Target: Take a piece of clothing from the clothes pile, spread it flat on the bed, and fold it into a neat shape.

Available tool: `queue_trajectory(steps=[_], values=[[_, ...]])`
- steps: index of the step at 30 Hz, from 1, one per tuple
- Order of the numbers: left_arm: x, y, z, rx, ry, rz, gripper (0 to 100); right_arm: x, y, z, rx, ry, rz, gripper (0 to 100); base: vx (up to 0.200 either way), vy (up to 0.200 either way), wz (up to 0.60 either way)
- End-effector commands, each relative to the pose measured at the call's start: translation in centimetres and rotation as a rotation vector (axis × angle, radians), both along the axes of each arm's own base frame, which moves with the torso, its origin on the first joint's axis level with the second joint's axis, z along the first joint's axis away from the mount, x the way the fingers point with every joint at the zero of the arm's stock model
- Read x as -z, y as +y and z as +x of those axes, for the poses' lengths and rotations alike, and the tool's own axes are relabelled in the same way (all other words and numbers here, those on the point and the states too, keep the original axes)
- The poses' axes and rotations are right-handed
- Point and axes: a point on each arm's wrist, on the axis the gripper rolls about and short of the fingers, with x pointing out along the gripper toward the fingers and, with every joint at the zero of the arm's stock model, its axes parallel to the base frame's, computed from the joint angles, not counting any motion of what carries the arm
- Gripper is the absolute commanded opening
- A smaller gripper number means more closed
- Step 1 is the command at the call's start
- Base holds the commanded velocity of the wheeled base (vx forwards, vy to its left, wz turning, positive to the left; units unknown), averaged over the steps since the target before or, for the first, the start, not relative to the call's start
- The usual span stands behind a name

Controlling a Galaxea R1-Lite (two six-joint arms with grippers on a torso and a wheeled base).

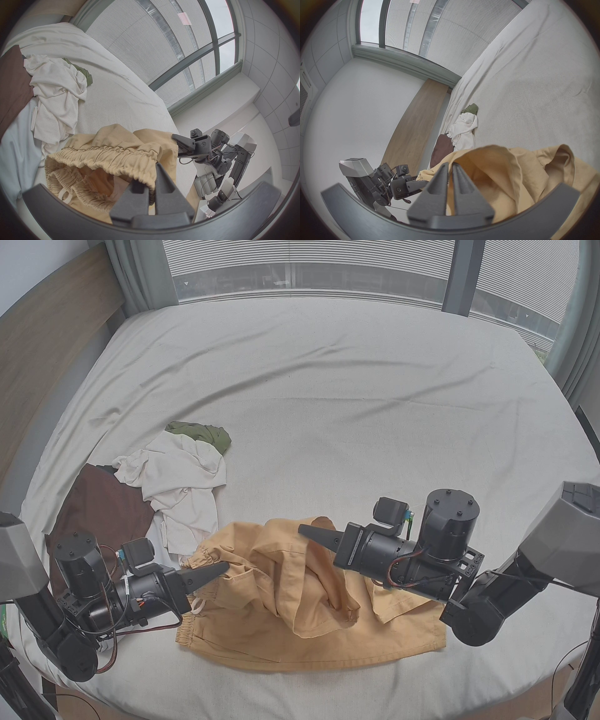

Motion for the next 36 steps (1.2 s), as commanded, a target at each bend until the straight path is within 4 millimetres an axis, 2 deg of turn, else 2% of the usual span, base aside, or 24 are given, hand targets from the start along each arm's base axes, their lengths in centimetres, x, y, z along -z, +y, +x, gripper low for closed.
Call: queue_trajectory(steps=[1, 21, 22, 32, 36], values=[[-0.1, 0.0, 0.0, 0.000, -0.004, -0.002, 0, 1.6, 0.5, 0.1, -0.008, 0.031, -0.028, 100, 0.000, 0.000, 0.00], [-0.3, -0.1, -0.1, 0.004, -0.012, -0.004, 0, 2.1, 3.0, 0.1, -0.055, 0.016, -0.020, 100, 0.000, 0.000, 0.00], [-0.3, -0.1, -0.1, 0.004, -0.012, -0.004, 0, 2.0, 3.0, 0.1, -0.055, 0.016, -0.020, 0, 0.000, 0.000, 0.00], [-0.2, -0.1, -0.1, 0.004, -0.010, -0.003, 0, 2.1, 2.8, 0.5, -0.045, 0.010, -0.017, 0, 0.000, 0.000, 0.00], [-0.5, -0.1, 0.3, 0.000, -0.028, -0.009, 0, 1.3, 2.2, 0.4, -0.034, -0.006, -0.003, 0, 0.000, 0.000, 0.00]])
